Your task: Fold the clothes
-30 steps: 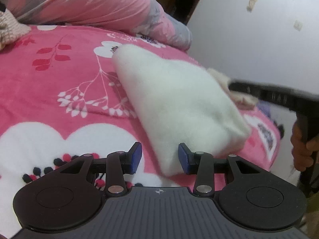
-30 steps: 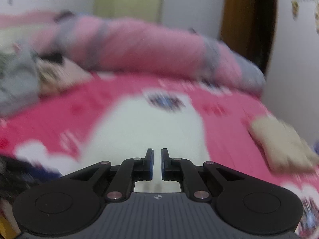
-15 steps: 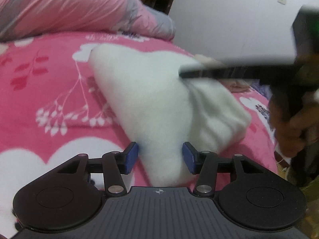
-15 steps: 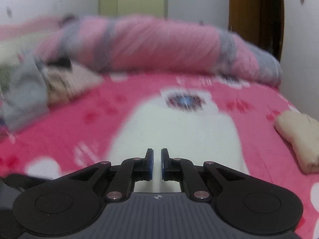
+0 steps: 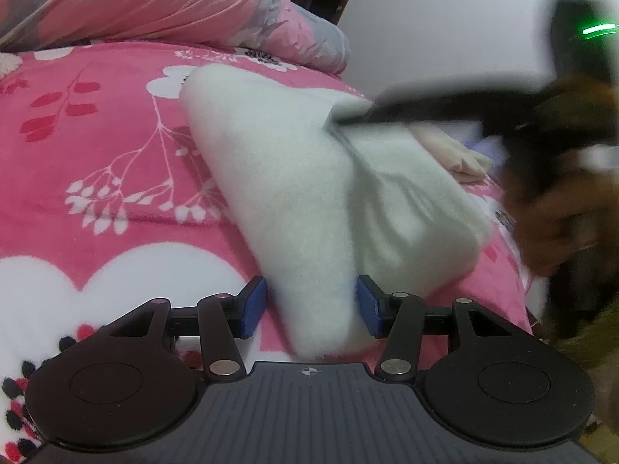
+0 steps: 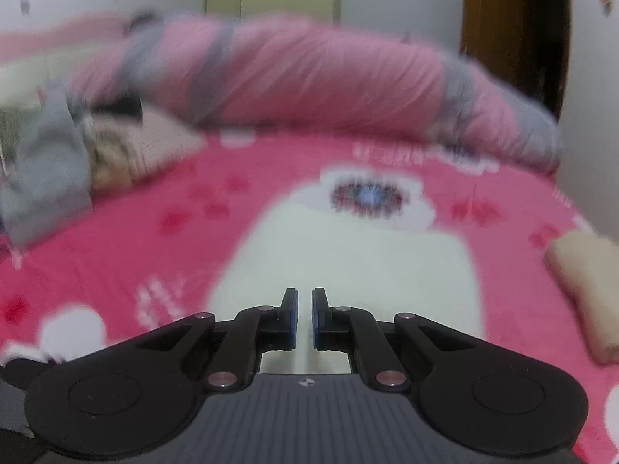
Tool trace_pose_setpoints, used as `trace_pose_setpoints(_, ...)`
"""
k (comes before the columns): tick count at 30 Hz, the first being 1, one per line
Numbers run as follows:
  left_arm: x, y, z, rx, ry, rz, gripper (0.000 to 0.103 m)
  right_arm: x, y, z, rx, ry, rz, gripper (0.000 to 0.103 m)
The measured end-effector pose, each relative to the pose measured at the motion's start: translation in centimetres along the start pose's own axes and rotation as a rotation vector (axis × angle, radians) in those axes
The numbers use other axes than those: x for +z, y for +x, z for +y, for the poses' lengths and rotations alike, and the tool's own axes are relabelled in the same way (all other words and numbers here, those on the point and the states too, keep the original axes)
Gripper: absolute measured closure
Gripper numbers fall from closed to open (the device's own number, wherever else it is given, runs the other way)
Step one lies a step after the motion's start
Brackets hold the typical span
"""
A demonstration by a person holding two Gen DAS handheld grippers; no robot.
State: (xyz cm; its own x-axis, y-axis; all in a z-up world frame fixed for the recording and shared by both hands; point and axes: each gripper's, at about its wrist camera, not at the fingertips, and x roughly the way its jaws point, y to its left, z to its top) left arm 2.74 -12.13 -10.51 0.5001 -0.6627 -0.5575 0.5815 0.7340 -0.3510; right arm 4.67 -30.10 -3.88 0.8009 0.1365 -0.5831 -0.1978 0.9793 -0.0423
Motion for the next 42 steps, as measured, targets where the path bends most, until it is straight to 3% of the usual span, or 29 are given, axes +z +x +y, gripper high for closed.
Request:
trace_pose_setpoints(2, -0.1, 0.0, 0.2, -0.005, -0.004, -0.003, 0.052, -1.7, 2.3, -0.6, -0.002, -0.015, 0.019, 0.099)
trace_pose_setpoints(6, -0.3, -0.2, 0.5, -0.024, -0.014, -0.002, 0.052, 1.1, 1.2, -0.2, -0.02, -0.006, 0.1, 0.098)
trace_pose_setpoints(10, -0.5, -0.5, 0.8, -0.041, -0.03, -0.002, 0.052, 3.0, 0.7, 0.7, -0.019, -0.027, 0.02, 0.098)
trace_pose_setpoints(12, -0.6, -0.5, 1.0, -0.048, -0.037, -0.006, 0.052, 1.2, 4.1, 0.3, -0.071, -0.062, 0.079, 0.099)
trace_pose_setpoints(14, -0.6, -0.5, 1.1, -0.054, -0.041, -0.008, 0.052, -0.4, 5.4, -0.3, -0.07, -0.081, 0.04, 0.1)
trace_pose_setpoints(19, -0.8, -0.7, 1.4, -0.071, -0.048, -0.004, 0.052, 3.0, 3.8, 0.8, -0.087, -0.07, 0.077, 0.098)
trace_pose_setpoints(21, -0.8, -0.7, 1.6, -0.079, -0.056, -0.003, 0.052, 4.1, 3.1, 1.2, -0.054, -0.054, 0.014, 0.098)
trace_pose_setpoints(25, -0.8, -0.8, 1.9, -0.093, -0.071, -0.006, 0.052, 1.4, 7.8, -0.1, -0.08, -0.091, 0.045, 0.099)
trace_pose_setpoints(28, -0.8, -0.9, 2.3, -0.107, -0.082, -0.001, 0.052, 2.9, 7.6, -1.0, -0.058, -0.016, 0.08, 0.099)
trace_pose_setpoints(33, -1.1, -0.9, 2.5, -0.121, -0.084, -0.01, 0.052, 6.5, 6.1, 0.7, 0.02, -0.039, -0.038, 0.098)
trace_pose_setpoints(34, -1.1, -0.9, 2.5, -0.123, -0.084, -0.011, 0.052, 6.7, 7.0, 1.2, 0.037, -0.044, -0.034, 0.098)
trace_pose_setpoints(37, -1.2, -0.9, 2.6, -0.125, -0.086, -0.015, 0.052, 4.5, 12.5, 1.5, 0.045, -0.067, 0.093, 0.098)
trace_pose_setpoints(42, -1.3, -0.9, 3.0, -0.146, -0.094, -0.02, 0.052, 6.6, 11.8, 0.4, 0.08, 0.017, 0.11, 0.098)
